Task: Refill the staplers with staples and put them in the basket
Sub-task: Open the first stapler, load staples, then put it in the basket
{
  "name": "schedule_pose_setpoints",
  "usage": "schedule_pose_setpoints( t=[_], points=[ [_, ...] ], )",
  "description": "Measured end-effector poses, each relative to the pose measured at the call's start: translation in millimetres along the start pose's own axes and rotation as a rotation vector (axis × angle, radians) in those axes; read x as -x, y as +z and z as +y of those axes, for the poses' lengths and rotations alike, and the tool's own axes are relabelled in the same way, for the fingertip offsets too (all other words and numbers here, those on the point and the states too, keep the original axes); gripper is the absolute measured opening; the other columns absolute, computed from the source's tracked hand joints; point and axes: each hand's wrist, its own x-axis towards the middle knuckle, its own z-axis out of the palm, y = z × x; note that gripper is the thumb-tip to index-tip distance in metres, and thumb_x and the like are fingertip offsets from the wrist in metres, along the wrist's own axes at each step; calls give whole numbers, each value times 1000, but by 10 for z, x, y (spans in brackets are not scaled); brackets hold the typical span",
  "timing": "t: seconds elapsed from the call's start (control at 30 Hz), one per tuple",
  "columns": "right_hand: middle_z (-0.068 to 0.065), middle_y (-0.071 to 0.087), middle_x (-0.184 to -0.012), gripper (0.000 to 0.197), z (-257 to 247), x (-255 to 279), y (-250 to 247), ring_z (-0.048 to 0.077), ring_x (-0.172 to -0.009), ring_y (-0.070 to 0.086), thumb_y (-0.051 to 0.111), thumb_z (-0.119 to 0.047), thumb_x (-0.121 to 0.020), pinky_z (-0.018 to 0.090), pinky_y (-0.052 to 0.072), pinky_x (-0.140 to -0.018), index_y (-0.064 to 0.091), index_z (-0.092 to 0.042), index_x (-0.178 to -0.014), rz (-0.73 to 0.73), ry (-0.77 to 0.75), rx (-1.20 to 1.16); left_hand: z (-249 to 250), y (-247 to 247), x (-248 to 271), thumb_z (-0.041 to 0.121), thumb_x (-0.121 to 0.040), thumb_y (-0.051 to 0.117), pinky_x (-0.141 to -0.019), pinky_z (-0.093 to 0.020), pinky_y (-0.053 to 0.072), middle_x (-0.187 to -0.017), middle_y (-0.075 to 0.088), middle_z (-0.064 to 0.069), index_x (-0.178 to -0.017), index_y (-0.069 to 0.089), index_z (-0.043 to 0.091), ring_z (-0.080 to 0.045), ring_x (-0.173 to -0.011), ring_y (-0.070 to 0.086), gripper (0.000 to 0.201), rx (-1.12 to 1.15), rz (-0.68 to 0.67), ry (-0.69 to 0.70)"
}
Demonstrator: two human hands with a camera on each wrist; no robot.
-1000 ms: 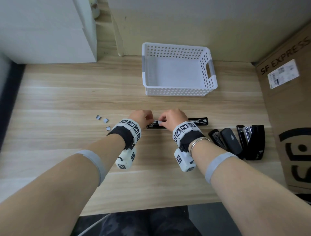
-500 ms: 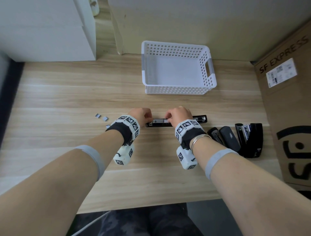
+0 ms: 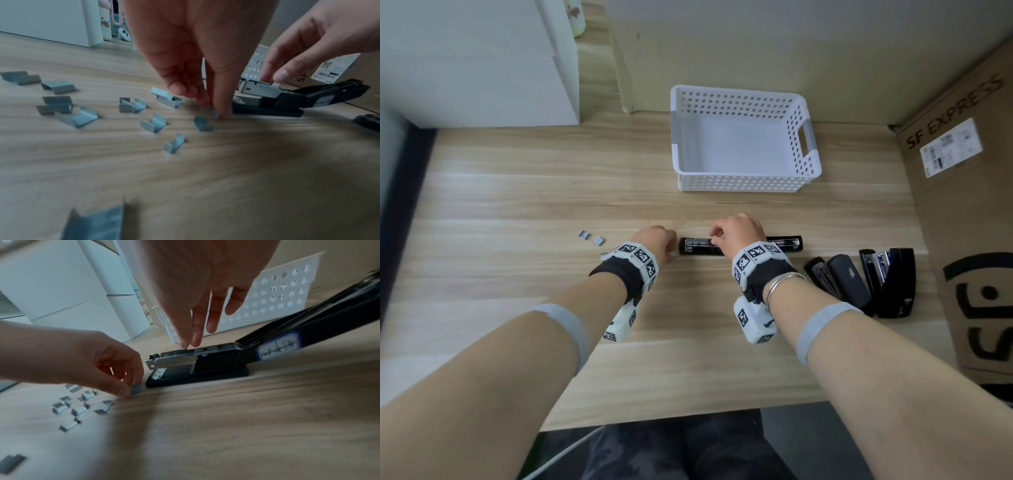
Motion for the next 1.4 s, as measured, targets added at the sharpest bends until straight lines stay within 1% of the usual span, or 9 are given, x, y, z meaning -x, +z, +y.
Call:
schedule_pose_setpoints(
  t=[0.23,0.43,0.57,0.7,0.8,0.9,0.97,1.07,1.4],
  points=[
    [-6,72,-106,18,-36,11,-17,17,-114,51,62,-27,-89,29,42,-90,70,-24,-105,11,-6,-117,52,0,12,21,-86,52,-74,-30,49,-103,69,-9,-103,57,12,-30,-87,61,20,212,130,-60],
    [-5,73,-107,25,-176,-11,-37,16,-111,57,66,-30,-85,29,48,-92,72,-24,-109,-1,-13,-310,154,-93,-10,14,-83,62,-69,-21,42,-95,69,-10,-99,59,9,-19,-80,57,17,515,199,45],
    [-1,74,-104,24,-173,-33,-59,10,-84,61,70,-24,-84,20,48,-79,73,-20,-107,44,29,-467,159,-99,-53,12,-82,65,-59,-11,39,-82,63,-2,-84,53,18,-15,-76,57,13,615,214,49],
    [2,75,-101,26,-191,-19,-76,10,-89,65,74,-18,-80,14,44,-81,74,-17,-107,40,23,-548,160,-82,-118,8,-84,61,-71,-26,46,-66,60,4,-63,48,27,-7,-60,53,31,678,198,27],
    [2,75,-101,27,-195,-9,-84,11,-97,68,73,-18,-81,13,46,-84,73,-16,-108,51,29,-535,211,-113,-142,10,-85,60,-71,-29,45,-76,63,-5,-59,43,28,-18,-64,54,36,629,197,-3],
    [0,75,-101,23,-144,3,-100,12,-95,69,72,-22,-82,24,52,-92,72,-18,-105,28,7,-376,216,-142,-144,16,-85,61,-67,-26,43,-86,70,-8,-65,48,21,-20,-79,58,25,530,196,-36],
    [-1,74,-104,23,-102,17,-94,13,-99,67,69,-23,-85,27,51,-94,72,-19,-107,-27,-28,-236,195,-137,-139,16,-86,61,-75,-29,46,-99,71,-12,-82,57,12,-25,-89,60,7,490,186,-36],
    [0,73,-109,23,-81,40,-70,19,-105,64,63,-23,-88,27,50,-92,71,-22,-110,-64,-60,-92,164,-85,-143,19,-87,60,-87,-33,47,-108,69,-12,-100,62,4,-27,-98,61,20,420,133,-23],
    [9,72,-106,20,-124,-16,-23,27,-102,63,63,-22,-89,34,52,-91,73,-18,-106,-131,-48,-42,146,-17,-154,18,-87,58,-86,-35,49,-105,70,-12,-99,64,6,-29,-100,63,18,358,96,-34]
  ],
)
